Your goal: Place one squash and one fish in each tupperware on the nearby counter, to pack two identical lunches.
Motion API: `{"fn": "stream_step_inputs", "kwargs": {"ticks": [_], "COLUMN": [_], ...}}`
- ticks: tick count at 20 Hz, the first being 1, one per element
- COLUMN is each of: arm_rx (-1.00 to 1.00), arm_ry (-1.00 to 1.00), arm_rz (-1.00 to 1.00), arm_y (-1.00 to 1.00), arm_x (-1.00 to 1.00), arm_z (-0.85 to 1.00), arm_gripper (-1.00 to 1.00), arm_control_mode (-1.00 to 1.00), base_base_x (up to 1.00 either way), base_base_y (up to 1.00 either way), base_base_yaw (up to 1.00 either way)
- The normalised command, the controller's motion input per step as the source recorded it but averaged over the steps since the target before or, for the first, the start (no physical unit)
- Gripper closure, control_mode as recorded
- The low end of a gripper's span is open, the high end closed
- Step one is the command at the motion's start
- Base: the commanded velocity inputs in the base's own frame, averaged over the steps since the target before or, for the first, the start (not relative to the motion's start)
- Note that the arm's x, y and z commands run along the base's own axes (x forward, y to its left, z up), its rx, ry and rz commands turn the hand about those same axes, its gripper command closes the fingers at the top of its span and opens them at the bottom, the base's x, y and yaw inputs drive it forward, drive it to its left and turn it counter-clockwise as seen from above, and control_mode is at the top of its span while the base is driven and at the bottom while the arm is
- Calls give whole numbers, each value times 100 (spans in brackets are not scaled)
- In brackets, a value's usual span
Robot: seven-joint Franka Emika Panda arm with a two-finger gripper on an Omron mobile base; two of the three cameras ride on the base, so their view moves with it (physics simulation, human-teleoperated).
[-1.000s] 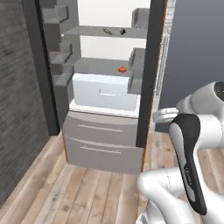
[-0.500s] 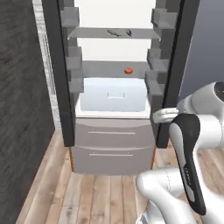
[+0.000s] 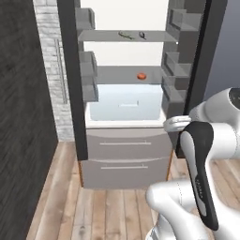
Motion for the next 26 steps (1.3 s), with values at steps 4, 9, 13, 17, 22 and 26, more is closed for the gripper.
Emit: {"fn": "stream_step_inputs", "kwargs": {"ticks": [4, 9, 13, 17, 22, 26], "arm_rx": [0, 0, 0, 0, 0, 0], "arm_ry": [0, 0, 0, 0, 0, 0], "arm_rz": [0, 0, 0, 0, 0, 0], "arm_y": [0, 0, 0, 0, 0, 0], "arm_x": [0, 0, 0, 0, 0, 0], "arm_z": [0, 0, 0, 0, 0, 0], "arm_gripper": [-100, -100, -100, -100, -100, -100], "arm_control_mode": [100, 100, 100, 100, 100, 100], "base_base_x": [44, 73, 86, 73, 59, 56], "base_base_y": [2, 11, 44, 67, 12, 0], "base_base_yaw": [-9, -11, -17, -19, -19, -17]}}
